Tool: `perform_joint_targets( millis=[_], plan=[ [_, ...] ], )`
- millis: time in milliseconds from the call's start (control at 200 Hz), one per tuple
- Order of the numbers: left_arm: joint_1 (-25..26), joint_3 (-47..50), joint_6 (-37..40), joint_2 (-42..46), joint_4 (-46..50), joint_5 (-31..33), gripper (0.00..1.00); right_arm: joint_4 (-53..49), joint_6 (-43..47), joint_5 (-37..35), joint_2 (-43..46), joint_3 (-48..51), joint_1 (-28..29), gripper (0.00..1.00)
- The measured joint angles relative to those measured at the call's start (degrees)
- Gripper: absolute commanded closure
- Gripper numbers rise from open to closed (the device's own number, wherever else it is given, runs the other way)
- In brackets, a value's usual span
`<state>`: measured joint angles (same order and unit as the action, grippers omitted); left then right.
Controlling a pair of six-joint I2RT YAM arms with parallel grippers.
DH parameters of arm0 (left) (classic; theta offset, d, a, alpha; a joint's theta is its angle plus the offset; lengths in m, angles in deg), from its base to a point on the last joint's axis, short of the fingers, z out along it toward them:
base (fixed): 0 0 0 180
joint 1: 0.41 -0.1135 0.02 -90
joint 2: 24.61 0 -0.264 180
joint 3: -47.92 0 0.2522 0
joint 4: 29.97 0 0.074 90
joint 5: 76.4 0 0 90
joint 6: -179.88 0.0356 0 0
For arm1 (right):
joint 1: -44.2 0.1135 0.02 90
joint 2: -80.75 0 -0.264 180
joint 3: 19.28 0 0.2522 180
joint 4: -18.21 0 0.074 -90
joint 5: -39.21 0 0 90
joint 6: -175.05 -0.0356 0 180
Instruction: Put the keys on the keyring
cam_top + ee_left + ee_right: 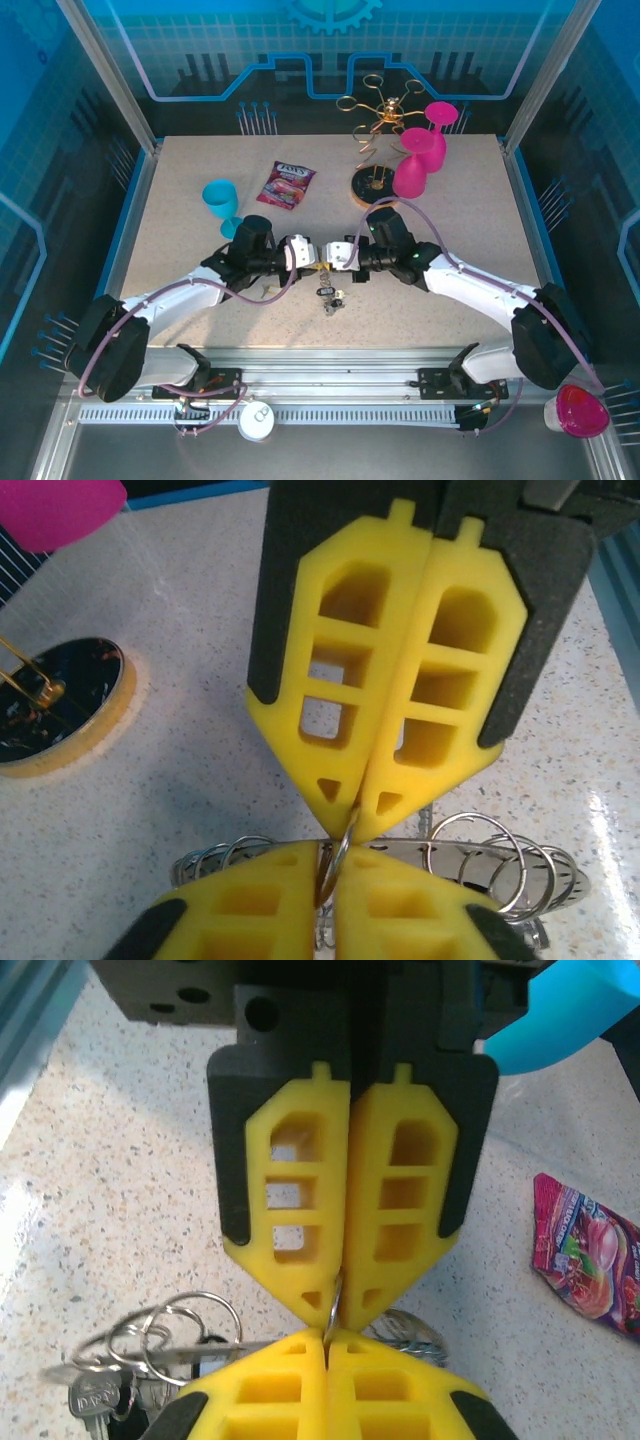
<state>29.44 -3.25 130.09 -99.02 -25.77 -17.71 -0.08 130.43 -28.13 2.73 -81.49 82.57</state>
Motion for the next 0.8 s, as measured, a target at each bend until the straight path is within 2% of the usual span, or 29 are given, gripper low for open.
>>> perform_joint_targets(
  millis=[70, 140, 225, 460, 660, 801],
  plan=[
    [0.2, -0.3, 0.9, 0.0, 0.9, 0.0, 1.0, -2.1, 0.8, -0.8, -0.1, -1.0, 0.2, 1.0],
    [0.2, -0.4, 0.9, 0.0, 1.1, -0.1, 1.0, -0.8, 0.0, -0.6, 0.2, -0.2, 0.1, 0.82],
    [0.2, 0.0, 0.6, 0.2, 0.2, -0.6, 1.0, 5.7, -3.3, 1.8, 1.6, 4.2, -0.7, 0.77],
    [0.2, 3.7, -1.2, 0.8, -7.3, -2.2, 1.0, 29.2, -14.1, 9.1, 1.2, 18.3, -5.3, 0.77],
    [0.2, 4.5, -1.5, 0.8, -9.8, -3.2, 1.0, 43.7, -20.4, 12.2, -2.6, 19.9, -5.8, 0.78],
    [0.2, 4.5, -1.8, 0.8, -10.9, -3.5, 1.0, 47.9, -22.6, 13.7, -3.4, 20.5, -5.9, 0.81]
  ],
)
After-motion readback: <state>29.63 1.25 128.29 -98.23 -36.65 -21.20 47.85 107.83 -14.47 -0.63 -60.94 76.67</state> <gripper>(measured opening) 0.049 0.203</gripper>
